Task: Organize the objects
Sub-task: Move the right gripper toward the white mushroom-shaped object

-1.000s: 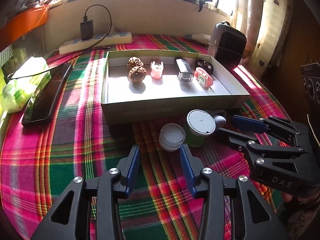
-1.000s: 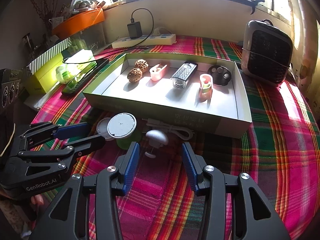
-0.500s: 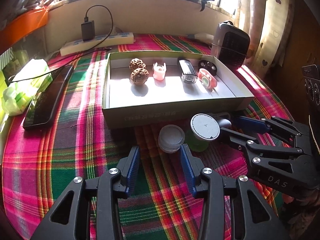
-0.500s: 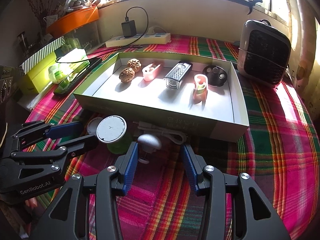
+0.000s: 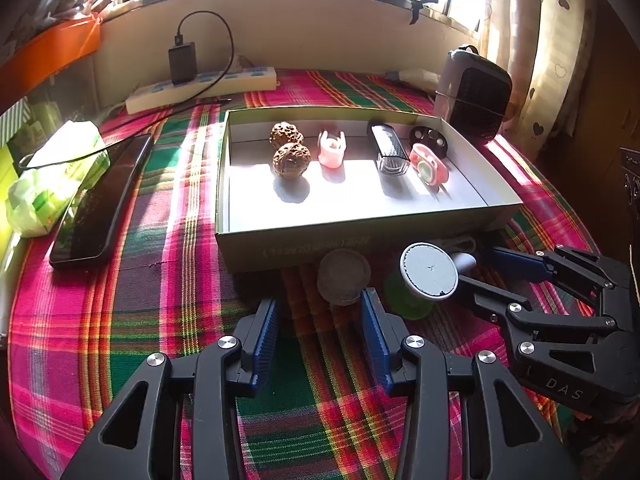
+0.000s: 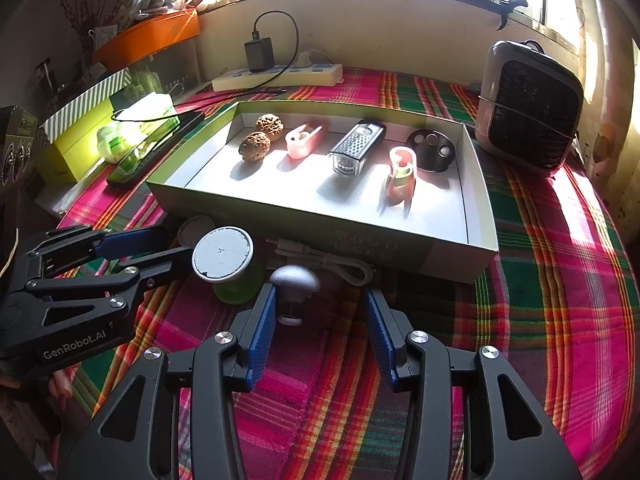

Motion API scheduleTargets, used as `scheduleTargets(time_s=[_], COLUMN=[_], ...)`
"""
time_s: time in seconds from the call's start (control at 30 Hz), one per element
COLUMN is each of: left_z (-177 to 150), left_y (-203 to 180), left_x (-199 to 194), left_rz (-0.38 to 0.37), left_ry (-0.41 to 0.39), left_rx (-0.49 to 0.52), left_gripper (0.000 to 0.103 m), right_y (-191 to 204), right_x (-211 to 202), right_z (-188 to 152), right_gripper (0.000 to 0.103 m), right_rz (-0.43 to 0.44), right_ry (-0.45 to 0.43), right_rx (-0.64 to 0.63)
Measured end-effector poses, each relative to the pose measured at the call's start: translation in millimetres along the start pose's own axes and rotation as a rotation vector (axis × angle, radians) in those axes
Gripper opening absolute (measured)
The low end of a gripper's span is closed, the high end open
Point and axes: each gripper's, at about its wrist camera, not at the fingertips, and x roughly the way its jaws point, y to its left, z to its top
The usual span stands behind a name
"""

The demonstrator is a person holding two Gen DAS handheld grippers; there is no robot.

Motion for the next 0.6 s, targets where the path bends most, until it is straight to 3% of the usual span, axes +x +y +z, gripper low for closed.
scheduleTargets(time_s=[0.3,0.6], left_z=[6.9,9.0], left_y=[-5.5,-7.2], left_x=[7.8,9.9], left_rz=[0.015,0.030], left_ry=[0.005,0.004], left_rx=[0.028,0.025], left_gripper=[0.039,0.039], right_y=[4.2,1.1], right_x=[4.2,3.7], right_z=[1.8,2.2], right_gripper=[0.045,0.034], right_rz=[-0.002,0.002], right_ry=[0.009,0.005], right_rx=[-0.030,-0.019])
